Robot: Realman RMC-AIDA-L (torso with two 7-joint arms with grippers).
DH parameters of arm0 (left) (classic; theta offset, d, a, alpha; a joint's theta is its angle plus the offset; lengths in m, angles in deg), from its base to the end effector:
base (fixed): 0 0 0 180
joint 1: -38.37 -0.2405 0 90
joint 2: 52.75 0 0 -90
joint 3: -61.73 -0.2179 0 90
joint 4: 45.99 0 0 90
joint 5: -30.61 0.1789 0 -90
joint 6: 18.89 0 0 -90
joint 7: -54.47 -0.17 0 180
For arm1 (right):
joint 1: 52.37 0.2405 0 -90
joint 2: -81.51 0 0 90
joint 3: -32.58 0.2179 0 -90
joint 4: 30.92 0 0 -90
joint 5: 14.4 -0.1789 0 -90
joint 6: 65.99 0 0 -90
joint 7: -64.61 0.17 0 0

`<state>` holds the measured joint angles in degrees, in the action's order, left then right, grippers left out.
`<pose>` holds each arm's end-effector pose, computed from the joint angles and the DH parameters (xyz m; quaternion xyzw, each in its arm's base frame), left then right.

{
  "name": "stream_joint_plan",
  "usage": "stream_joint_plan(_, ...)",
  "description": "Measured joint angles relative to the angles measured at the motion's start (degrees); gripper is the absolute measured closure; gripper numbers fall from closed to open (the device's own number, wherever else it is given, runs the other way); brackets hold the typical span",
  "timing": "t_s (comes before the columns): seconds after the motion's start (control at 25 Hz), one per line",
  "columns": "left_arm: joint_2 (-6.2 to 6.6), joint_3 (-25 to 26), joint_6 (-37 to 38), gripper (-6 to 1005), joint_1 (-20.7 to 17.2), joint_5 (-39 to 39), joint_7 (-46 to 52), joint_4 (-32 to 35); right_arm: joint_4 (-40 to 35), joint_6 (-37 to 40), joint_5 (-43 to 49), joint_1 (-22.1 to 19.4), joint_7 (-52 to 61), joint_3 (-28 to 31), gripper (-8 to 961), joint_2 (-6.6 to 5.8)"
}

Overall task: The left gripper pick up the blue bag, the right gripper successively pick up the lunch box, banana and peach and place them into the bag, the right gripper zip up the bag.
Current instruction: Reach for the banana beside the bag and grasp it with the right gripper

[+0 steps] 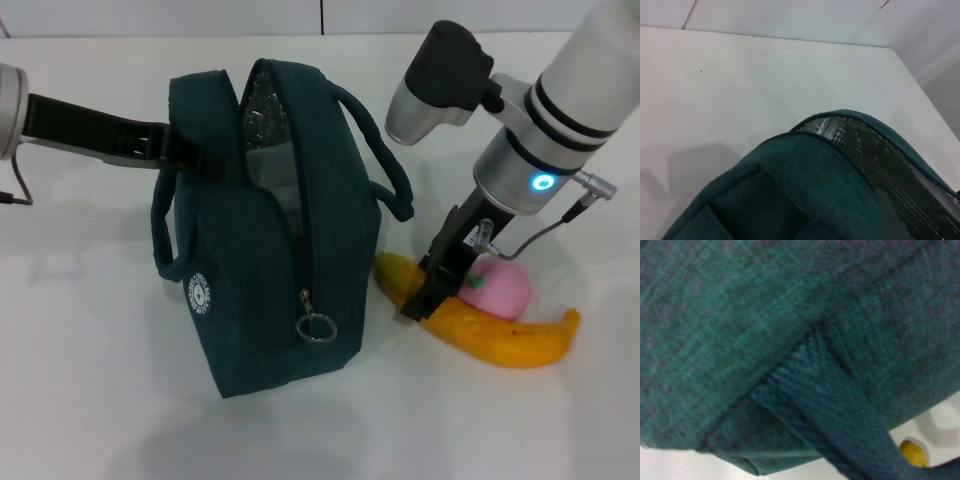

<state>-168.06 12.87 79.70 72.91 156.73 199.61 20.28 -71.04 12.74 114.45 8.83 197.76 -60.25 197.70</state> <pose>-0.1695 0.3171 0.0496 -0.8551 -0.5022 -0.0981 0.0828 0.1213 0.3249 -0.0759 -0.9601 0.1826 -0.2112 0.0177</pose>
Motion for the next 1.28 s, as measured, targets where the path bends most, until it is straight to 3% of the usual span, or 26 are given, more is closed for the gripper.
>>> stream_joint_plan(0.4,0.0,0.08,-0.07,967,-0.33,-0.01,-0.05,0.0,-0.96,0.11,-0.84,0.43,0.0,-3.71,375,0.0)
stream_joint_plan(0.8,0.05,2.02,0.22,967,-1.23,0.01,-0.54,0.25,-6.39,2.78,-0.76,-0.39,0.67,-3.23,463,-0.11)
stream_joint_plan(1.28,0.69,2.2,0.37,967,-1.32,-0.03,-0.55,0.45,-11.28,11.37,-0.09,-2.98,0.96,1.97,487,-0.47)
